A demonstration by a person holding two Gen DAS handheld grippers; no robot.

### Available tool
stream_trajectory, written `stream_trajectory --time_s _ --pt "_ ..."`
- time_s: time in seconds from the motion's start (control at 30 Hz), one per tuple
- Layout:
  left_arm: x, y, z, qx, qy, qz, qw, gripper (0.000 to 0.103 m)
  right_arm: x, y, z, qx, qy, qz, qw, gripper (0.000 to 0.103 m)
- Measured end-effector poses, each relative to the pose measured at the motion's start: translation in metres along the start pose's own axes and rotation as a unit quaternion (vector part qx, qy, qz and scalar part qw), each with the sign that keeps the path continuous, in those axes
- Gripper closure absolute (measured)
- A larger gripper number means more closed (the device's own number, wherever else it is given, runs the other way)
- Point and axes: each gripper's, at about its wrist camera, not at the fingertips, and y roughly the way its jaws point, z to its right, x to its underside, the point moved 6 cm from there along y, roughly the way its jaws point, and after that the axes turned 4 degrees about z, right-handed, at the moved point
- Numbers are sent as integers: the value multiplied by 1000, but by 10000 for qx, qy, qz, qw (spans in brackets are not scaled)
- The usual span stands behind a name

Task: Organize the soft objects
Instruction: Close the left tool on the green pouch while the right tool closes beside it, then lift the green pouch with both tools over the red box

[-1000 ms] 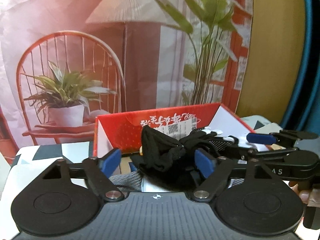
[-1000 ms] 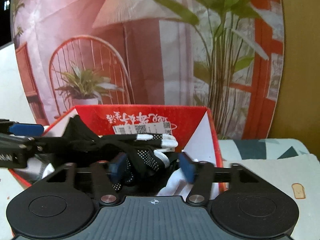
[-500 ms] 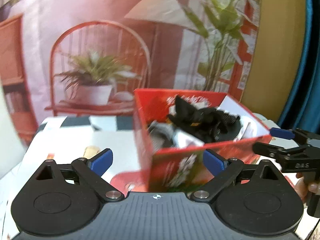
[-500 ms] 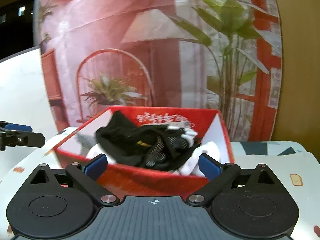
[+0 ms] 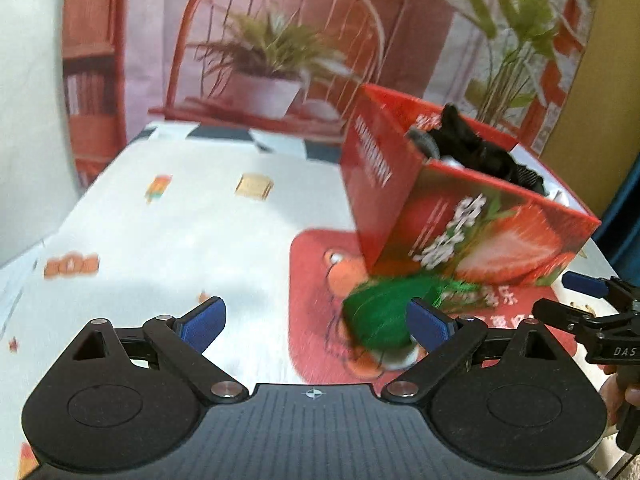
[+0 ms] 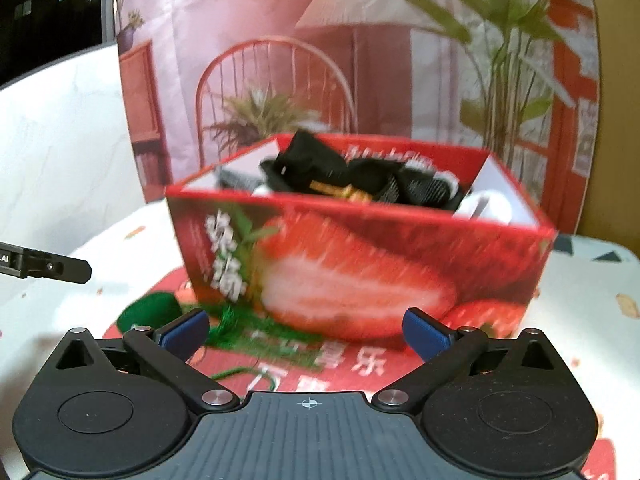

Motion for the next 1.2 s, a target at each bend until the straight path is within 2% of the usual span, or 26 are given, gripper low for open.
stream_trajectory --time_s 0.17,0.37,0.5,0.6,0.83,1.03,1.2 --pt "11 9 -1 84 -120 -123 9998 5 14 18 -11 -104 -1 -211 9997 4" --pt "9 30 21 408 -87 -111 9991 8 23 36 -19 -159 -55 -439 9989 8" --pt "5 49 29 718 -286 -155 9969 28 32 43 -26 -208 -188 -606 9978 9" --pt "5 62 41 974 -306 -318 9943 36 36 45 -30 -241 -308 -684 9969 10" --pt "11 82 86 1533 5 -638 9861 37 40 47 -29 -293 -372 -761 9960 13" --pt "17 94 124 1763 281 -795 9807 38 43 47 -25 -382 -339 -871 9949 27" --pt "20 98 138 1834 496 -861 9780 38 44 45 -25 -511 -339 -893 9941 37"
